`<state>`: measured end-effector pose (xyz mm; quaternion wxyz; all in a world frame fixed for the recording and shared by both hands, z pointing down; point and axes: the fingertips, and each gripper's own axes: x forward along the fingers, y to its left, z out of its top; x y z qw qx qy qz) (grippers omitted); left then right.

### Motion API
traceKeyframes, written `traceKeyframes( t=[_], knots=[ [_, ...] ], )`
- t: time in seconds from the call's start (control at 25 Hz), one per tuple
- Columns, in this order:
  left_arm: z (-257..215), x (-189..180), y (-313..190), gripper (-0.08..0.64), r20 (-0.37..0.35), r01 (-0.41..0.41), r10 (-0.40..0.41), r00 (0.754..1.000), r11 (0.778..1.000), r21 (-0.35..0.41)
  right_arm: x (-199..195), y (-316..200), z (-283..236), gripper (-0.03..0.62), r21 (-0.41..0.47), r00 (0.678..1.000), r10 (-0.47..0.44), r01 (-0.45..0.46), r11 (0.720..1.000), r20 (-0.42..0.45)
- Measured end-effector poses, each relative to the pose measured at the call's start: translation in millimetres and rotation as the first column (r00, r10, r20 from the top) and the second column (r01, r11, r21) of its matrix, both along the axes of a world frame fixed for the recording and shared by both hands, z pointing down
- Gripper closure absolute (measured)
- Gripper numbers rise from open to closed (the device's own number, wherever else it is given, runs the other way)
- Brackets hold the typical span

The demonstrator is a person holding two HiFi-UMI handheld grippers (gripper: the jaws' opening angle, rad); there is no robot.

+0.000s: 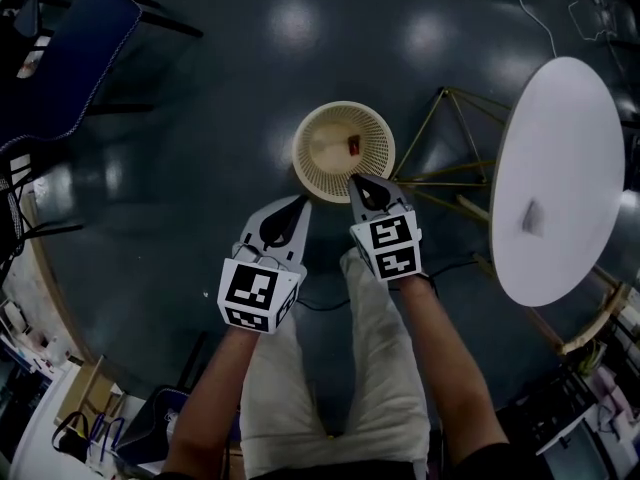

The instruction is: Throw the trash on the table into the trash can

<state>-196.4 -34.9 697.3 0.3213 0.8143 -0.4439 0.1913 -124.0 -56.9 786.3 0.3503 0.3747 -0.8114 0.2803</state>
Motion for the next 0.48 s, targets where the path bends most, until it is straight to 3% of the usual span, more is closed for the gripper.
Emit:
traceKeyframes(
  t=[0.48],
  knots=[
    [-70.1, 3.4, -15.0, 0.552, 0.0, -0.009, 0.009, 1.0, 0.999, 0.046, -1.5, -7.3, -88.7, 0.574, 0.053, 0.998, 0.046, -0.049, 0.997, 0.053]
  ],
)
